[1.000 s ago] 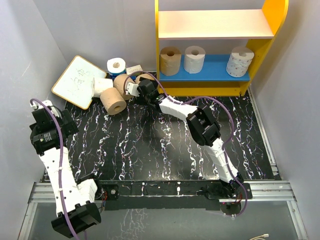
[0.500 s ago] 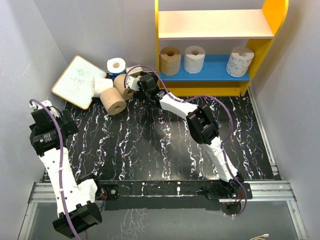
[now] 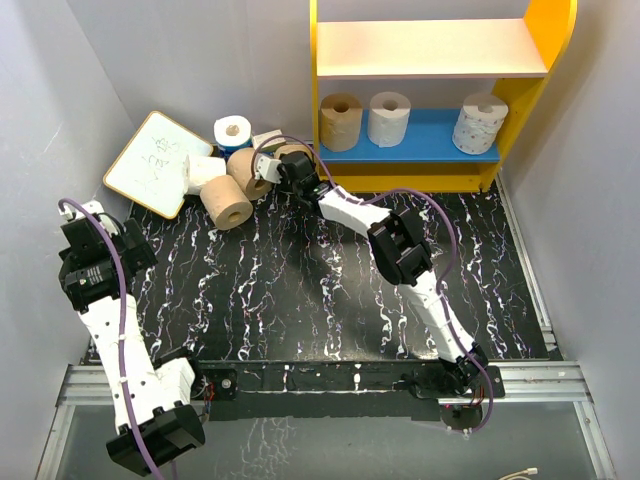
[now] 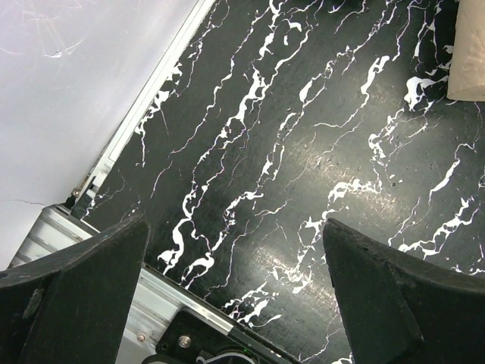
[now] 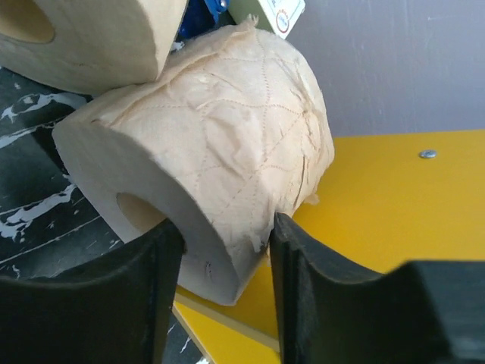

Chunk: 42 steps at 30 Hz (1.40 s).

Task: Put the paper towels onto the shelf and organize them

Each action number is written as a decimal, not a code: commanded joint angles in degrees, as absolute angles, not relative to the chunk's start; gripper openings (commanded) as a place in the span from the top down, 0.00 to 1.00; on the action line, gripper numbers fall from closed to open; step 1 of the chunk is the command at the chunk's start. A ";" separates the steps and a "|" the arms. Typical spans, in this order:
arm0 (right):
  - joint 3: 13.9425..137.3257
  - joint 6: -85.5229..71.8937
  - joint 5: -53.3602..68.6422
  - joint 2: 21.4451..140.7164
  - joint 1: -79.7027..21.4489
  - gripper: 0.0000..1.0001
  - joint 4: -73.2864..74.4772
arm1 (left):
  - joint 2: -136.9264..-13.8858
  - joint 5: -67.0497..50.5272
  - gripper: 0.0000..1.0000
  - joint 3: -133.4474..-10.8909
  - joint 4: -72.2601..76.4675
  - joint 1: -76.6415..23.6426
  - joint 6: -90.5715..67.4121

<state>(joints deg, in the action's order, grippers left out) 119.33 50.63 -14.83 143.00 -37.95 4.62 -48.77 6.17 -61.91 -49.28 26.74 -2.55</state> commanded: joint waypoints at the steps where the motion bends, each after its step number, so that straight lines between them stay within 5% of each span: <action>1: 122.61 50.02 -15.57 144.00 -35.29 0.64 -0.66 | -48.72 4.65 0.02 -61.87 -48.73 27.33 -2.24; 5: 122.50 49.17 -15.97 144.36 -35.15 0.99 -1.40 | -49.14 3.54 0.02 -61.79 -48.61 27.57 -1.92; 11: 119.14 42.09 -12.70 139.38 -35.19 1.00 2.97 | -49.25 3.33 0.02 -61.83 -48.65 28.13 -1.69; 28: 118.91 21.25 15.56 115.68 -35.25 1.00 51.32 | -48.61 -0.47 0.02 -61.17 -47.72 28.83 -1.33; 35: 116.59 21.22 1.46 106.75 -33.61 1.00 61.45 | -47.30 -1.70 0.02 -61.26 -47.81 28.78 -1.11; 40: 108.58 0.18 -25.29 95.77 -28.27 1.00 55.72 | -47.02 -2.56 0.02 -61.26 -47.81 28.82 -0.91; 42: 105.72 -5.20 -21.65 91.67 -23.71 1.00 54.58 | -47.00 -3.15 0.02 -61.24 -47.74 28.83 -0.73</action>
